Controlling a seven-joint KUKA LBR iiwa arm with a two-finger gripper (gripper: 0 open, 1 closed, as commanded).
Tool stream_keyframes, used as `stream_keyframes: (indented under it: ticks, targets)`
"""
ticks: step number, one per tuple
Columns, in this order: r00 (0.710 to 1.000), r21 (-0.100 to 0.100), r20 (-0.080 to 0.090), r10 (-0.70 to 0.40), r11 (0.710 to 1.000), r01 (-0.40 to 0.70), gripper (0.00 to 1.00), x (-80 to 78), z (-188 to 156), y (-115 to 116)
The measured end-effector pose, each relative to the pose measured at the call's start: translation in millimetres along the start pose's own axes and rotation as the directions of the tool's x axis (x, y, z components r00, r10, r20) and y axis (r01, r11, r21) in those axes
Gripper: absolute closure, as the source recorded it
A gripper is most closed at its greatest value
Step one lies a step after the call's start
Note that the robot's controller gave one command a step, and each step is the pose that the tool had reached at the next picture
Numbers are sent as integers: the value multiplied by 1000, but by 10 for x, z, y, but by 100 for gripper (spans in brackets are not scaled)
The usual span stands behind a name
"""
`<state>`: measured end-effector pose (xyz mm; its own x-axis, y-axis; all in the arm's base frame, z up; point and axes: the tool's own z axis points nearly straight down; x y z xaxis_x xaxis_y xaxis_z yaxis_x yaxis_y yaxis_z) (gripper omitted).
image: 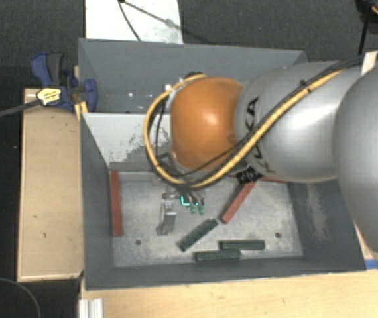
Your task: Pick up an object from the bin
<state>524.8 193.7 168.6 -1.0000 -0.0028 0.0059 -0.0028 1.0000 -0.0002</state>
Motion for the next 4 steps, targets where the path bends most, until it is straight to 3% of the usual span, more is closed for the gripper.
stream_keyframes:
  ticks: [1,2,3,4]
  targets:
    - [1000,-2,8,6,1000,-6,0,-22,-42,-9]
    - [999,-4,13,52,999,-52,0,-144,558,-276]
    - [1000,-1,4,11,1000,-11,0,-17,754,-826]
    - [985,-2,5,170,985,-170,100,372,920,-638]
